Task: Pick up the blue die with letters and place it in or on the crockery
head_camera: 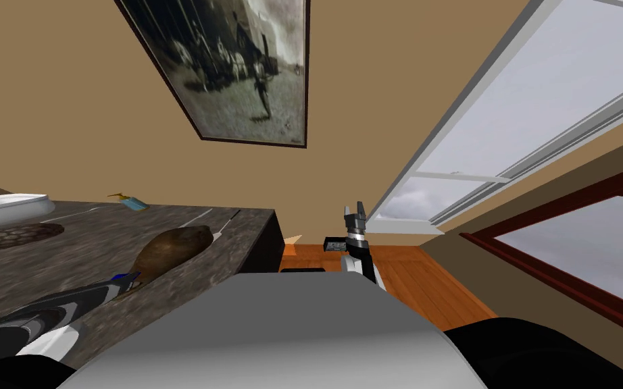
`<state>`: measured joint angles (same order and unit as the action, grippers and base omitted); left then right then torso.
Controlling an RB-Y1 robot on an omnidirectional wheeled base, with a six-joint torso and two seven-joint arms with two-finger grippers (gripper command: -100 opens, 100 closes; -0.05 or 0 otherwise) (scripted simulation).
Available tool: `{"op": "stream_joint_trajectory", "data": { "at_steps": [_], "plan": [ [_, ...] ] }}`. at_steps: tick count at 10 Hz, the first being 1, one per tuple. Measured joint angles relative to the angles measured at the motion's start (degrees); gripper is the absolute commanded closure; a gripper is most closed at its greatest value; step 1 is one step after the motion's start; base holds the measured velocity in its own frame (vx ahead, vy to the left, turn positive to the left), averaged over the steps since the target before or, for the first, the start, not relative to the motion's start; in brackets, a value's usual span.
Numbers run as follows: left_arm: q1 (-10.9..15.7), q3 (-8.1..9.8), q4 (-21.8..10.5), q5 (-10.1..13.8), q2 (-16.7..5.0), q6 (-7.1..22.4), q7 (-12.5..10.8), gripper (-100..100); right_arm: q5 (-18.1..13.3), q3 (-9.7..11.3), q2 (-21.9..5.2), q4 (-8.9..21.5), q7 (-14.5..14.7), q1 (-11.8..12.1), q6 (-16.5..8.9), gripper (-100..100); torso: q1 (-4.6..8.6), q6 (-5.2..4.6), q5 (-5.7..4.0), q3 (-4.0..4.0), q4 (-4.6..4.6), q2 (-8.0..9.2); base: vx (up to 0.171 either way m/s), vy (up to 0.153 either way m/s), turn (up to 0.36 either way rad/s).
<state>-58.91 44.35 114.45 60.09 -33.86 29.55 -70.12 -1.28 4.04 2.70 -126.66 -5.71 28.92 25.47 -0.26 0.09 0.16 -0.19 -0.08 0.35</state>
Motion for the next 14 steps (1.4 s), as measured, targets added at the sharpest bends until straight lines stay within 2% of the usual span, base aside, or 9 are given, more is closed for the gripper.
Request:
{"op": "stream_joint_trajectory", "data": {
  "at_steps": [7,10,13,14],
  "plan": [
    [-0.48,6.00,-6.46,4.49,-5.07,10.70,1.10,100,0.00,0.00,0.00,0.00,0.00,0.00,0.00,0,0.05,0.10,-0.03,-0.06,-0.01,0.10,-0.081,0.040,0.008],
    [-0.31,8.05,-8.72,5.66,-7.00,15.29,1.26,100,0.00,0.00,0.00,0.00,0.00,0.00,0.00,0,0.09,0.06,0.01,-0.04,0.00,0.09,-0.078,0.032,0.019],
    [-0.65,9.92,-10.36,7.25,-8.27,18.69,1.99,100,0.00,0.00,0.00,0.00,0.00,0.00,0.00,0,0.08,0.00,0.03,0.02,0.03,-0.02,-0.048,0.026,0.014],
    [-0.68,10.00,-10.42,7.28,-8.30,18.97,1.96,-100,0.00,0.00,0.00,0.00,0.00,0.01,0.00,0,0.14,-0.04,0.03,0.08,0.05,-0.14,-0.006,0.003,0.002]
  ]
}}
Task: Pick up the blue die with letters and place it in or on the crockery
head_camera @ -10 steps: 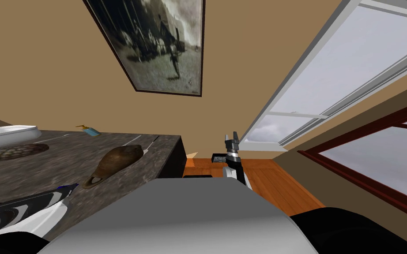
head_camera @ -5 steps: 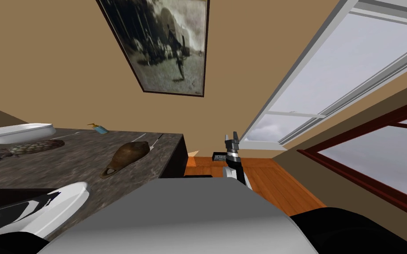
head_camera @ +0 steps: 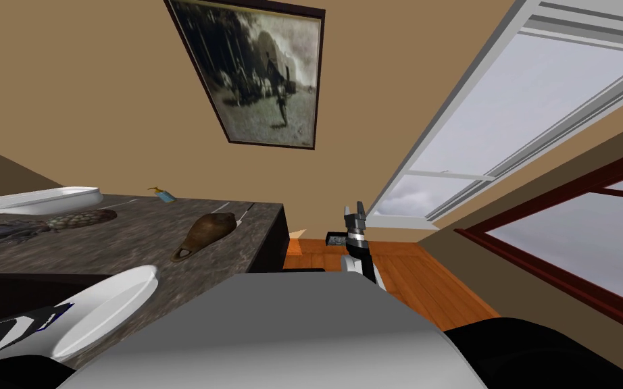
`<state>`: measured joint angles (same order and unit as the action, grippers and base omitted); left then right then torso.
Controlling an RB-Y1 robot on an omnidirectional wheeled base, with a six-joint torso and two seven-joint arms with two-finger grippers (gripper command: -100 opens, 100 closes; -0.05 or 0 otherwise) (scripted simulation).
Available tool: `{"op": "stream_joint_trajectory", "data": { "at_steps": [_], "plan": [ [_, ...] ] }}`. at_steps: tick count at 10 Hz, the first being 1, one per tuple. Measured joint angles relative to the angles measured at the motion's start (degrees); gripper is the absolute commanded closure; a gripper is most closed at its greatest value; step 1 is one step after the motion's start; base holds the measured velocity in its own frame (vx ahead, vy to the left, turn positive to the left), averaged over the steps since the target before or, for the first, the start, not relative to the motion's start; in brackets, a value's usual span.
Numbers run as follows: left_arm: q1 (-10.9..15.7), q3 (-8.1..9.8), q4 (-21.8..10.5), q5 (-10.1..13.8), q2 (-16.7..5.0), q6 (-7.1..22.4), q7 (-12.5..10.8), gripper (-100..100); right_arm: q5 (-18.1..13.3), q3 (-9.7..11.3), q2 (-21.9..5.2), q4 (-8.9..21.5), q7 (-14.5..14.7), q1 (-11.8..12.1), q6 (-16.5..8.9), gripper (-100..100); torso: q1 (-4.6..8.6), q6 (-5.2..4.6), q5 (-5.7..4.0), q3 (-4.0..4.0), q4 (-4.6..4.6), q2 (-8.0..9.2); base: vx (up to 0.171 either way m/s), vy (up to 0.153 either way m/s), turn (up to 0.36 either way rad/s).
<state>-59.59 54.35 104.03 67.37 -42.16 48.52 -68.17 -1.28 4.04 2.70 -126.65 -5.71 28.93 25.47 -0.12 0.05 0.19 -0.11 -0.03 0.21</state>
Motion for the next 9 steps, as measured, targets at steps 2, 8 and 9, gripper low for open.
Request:
{"op": "stream_joint_trajectory", "data": {
  "at_steps": [2,8,9],
  "plan": [
    [-0.01,-0.01,0.00,0.00,0.01,-0.02,0.00,-100,0.00,0.00,0.00,0.00,0.00,0.00,0.00,0,0.08,-0.01,-0.03,0.09,0.04,-0.15,0.000,0.000,0.000],
    [-1.59,1.77,1.74,1.11,-1.50,1.03,-1.66,-100,0.00,0.00,0.00,0.00,0.00,0.01,0.00,0,0.02,-0.01,-0.02,0.13,0.06,-0.21,0.003,0.010,0.025],
    [-2.49,2.68,2.70,1.71,-1.86,1.53,-2.42,-100,0.00,0.00,0.00,0.00,0.00,0.01,0.00,0,0.03,-0.01,-0.02,0.13,0.06,-0.21,0.000,0.000,0.000]
  ]
}}
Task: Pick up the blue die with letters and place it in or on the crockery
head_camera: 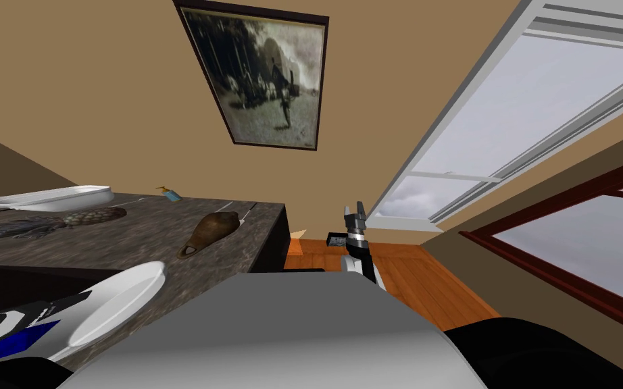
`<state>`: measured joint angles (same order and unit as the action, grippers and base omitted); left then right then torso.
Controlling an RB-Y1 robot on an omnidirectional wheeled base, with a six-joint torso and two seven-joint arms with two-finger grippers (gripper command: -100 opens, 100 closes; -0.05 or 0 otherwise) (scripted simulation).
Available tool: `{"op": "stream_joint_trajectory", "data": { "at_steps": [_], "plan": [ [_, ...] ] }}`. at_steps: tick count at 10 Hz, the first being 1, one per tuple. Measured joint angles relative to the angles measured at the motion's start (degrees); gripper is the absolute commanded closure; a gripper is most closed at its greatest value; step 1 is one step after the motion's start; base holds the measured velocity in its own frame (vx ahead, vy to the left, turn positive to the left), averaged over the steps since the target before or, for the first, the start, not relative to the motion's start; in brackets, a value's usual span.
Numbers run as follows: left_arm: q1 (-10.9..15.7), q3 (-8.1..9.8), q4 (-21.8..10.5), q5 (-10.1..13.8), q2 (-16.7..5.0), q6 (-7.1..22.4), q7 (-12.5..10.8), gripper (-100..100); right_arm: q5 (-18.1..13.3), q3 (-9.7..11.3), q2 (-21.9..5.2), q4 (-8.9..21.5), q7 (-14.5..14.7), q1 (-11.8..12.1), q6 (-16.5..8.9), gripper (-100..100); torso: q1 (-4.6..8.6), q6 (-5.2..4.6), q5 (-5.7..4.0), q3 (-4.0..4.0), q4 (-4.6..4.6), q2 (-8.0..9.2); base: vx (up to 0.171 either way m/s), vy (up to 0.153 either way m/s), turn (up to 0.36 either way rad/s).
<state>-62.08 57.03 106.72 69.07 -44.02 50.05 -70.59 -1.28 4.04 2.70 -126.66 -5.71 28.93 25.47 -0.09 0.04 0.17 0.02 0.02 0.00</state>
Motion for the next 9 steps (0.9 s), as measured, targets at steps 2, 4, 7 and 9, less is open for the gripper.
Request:
{"op": "stream_joint_trajectory", "data": {
  "at_steps": [2,4,7,9],
  "plan": [
    [-1.73,1.73,2.47,0.67,-0.94,1.15,-2.04,-100,0.00,0.00,0.00,0.00,0.00,0.00,0.00,0,0.09,-0.01,-0.02,0.00,0.00,0.00,0.006,-0.006,0.019],
    [-2.96,3.04,3.87,1.49,-1.32,1.94,-3.06,0,0.00,0.00,0.00,0.00,0.00,0.00,0.00,0,0.09,0.00,-0.01,0.00,0.00,0.01,0.000,0.000,0.000],
    [-2.95,3.02,3.85,1.48,-1.32,1.93,-3.04,0,0.00,0.00,0.00,0.00,0.00,0.00,0.00,0,0.06,0.00,0.00,-0.01,-0.01,0.02,0.000,0.000,0.000],
    [-2.95,3.02,3.85,1.48,-1.32,1.93,-3.04,0,0.00,0.00,0.00,0.00,0.00,0.00,0.00,0,0.06,0.00,0.00,-0.01,-0.01,0.02,0.000,0.000,0.000]
  ]
}}
